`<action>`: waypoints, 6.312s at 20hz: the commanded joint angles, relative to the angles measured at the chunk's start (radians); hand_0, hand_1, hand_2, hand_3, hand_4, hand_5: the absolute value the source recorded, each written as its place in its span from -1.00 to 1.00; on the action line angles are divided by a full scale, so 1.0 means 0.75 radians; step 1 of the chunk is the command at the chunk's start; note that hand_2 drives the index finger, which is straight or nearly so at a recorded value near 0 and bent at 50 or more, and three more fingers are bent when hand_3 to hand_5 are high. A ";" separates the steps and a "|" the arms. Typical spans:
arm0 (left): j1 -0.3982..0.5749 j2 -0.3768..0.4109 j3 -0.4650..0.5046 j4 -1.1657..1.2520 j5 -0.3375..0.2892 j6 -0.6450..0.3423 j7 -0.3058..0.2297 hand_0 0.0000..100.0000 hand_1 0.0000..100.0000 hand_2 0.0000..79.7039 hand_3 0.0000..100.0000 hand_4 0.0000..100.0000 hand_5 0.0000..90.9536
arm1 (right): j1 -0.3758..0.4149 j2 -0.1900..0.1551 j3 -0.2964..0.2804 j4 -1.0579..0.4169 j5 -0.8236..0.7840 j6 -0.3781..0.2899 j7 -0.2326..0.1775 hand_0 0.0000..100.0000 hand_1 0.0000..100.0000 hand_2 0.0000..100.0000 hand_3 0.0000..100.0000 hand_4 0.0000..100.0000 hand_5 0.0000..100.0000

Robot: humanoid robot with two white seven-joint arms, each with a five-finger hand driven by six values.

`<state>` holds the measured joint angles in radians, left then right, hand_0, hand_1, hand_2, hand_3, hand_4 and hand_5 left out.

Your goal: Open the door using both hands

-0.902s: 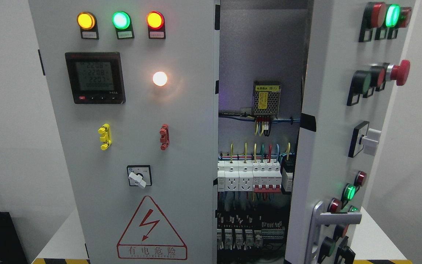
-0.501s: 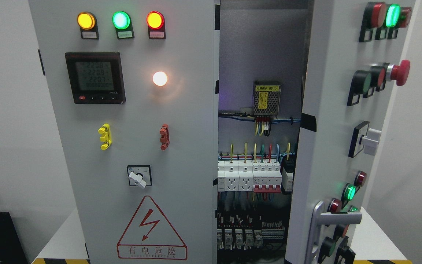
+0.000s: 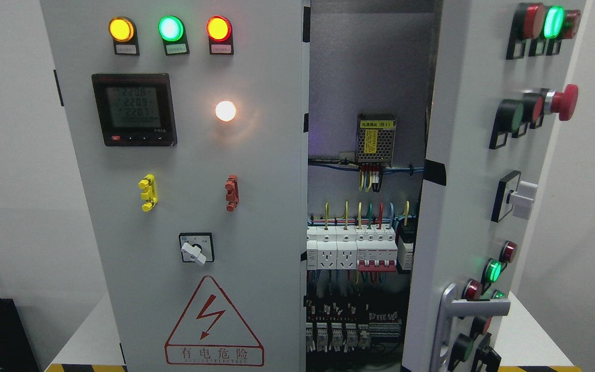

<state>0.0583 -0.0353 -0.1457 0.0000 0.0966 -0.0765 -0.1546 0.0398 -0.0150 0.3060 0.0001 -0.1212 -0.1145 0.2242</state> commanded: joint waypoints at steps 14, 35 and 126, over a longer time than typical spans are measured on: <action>0.037 0.002 0.000 -0.257 -0.002 -0.006 0.000 -1.00 -1.00 -1.00 -1.00 -1.00 -1.00 | -0.004 -0.003 0.007 -0.041 0.002 0.012 -0.013 -0.23 -1.00 -1.00 -1.00 -1.00 -1.00; 0.742 0.364 0.004 -1.832 0.008 -0.679 0.000 -1.00 -1.00 -1.00 -1.00 -1.00 -1.00 | -0.031 -0.005 0.003 -0.029 0.065 0.126 -0.233 -0.23 -1.00 -1.00 -1.00 -1.00 -1.00; 0.344 1.945 0.554 -2.420 1.834 -0.492 -0.362 -1.00 -1.00 -1.00 -1.00 -1.00 -1.00 | 0.021 -0.003 -0.048 -0.018 0.200 0.134 -0.225 -0.23 -1.00 -1.00 -1.00 -1.00 -1.00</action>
<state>0.4125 1.4191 0.2674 -1.7832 1.3285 -0.5739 -0.3675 0.0526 0.0000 0.2701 0.0000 0.0000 -0.0128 0.0561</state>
